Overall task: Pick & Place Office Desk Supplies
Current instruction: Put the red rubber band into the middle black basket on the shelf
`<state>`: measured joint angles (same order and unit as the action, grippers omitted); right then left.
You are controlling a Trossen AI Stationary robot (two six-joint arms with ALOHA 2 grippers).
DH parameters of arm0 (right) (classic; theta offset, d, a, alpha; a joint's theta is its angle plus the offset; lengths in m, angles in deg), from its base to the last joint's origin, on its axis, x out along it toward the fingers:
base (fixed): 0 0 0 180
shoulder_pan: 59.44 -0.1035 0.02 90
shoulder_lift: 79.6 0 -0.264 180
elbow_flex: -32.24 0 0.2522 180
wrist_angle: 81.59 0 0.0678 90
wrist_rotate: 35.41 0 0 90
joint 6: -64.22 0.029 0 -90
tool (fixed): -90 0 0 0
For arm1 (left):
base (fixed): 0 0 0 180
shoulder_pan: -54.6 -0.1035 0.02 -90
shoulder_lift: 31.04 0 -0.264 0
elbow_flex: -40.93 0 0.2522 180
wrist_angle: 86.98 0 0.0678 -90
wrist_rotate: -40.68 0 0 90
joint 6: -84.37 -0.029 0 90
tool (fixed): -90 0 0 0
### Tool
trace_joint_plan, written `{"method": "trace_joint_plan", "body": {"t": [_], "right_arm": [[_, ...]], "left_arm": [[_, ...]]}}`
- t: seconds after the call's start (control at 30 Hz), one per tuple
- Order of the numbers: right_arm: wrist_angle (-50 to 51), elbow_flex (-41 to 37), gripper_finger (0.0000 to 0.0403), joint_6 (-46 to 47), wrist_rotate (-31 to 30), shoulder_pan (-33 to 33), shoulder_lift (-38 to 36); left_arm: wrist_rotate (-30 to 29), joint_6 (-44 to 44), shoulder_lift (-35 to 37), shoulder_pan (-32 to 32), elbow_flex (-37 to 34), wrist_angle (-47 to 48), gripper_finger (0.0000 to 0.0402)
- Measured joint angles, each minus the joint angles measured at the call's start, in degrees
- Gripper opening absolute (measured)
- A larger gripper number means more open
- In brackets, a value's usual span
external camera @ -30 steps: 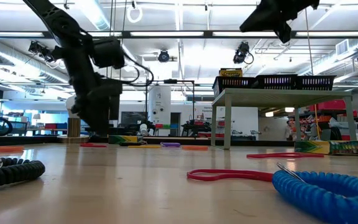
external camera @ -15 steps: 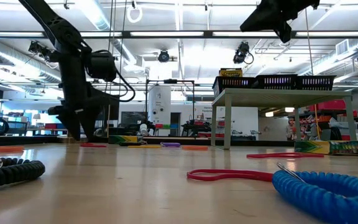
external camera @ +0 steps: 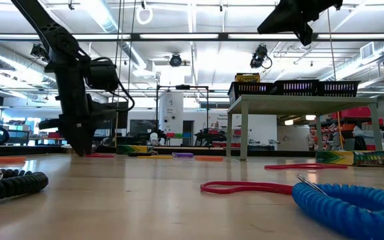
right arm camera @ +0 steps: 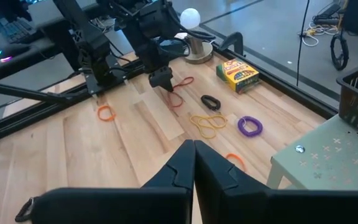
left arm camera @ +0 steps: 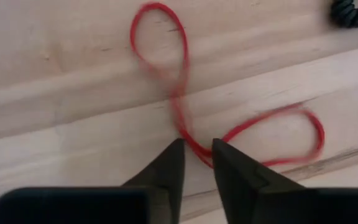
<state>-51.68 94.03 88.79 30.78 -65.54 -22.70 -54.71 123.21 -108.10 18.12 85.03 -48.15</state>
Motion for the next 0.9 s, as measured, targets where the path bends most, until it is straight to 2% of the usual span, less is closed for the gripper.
{"method": "trace_joint_plan", "body": {"t": [0.2, 0.4, 0.57, 0.7, 0.9], "right_arm": [[0.0, 0.0, 0.0009, -0.4, 0.0, 0.0, 0.0], [0.0, 0.0, 0.0009, -0.1, 0.0, -0.1, 0.0], [0.0, 0.0, 0.0009, 0.2, 0.0, -0.3, 0.0], [0.1, 0.0, 0.0009, 0.2, 0.6, -0.5, 0.0], [-0.3, -0.6, 0.0011, 1.1, 2.9, -0.5, 0.7]], "left_arm": [[-0.4, -4.7, -0.1, 0.0, 0.9, -0.1, 0.0012], [-1.0, -8.2, 3.0, 0.3, 1.5, -1.0, 0.0006], [-1.0, -13.5, 7.6, 3.7, 1.5, -2.6, 0.0005], [0.9, -17.8, 10.3, 9.0, 1.5, -8.7, 0.0006], [3.5, -18.3, 9.3, 18.6, 1.5, -25.2, 0.0006]]}}
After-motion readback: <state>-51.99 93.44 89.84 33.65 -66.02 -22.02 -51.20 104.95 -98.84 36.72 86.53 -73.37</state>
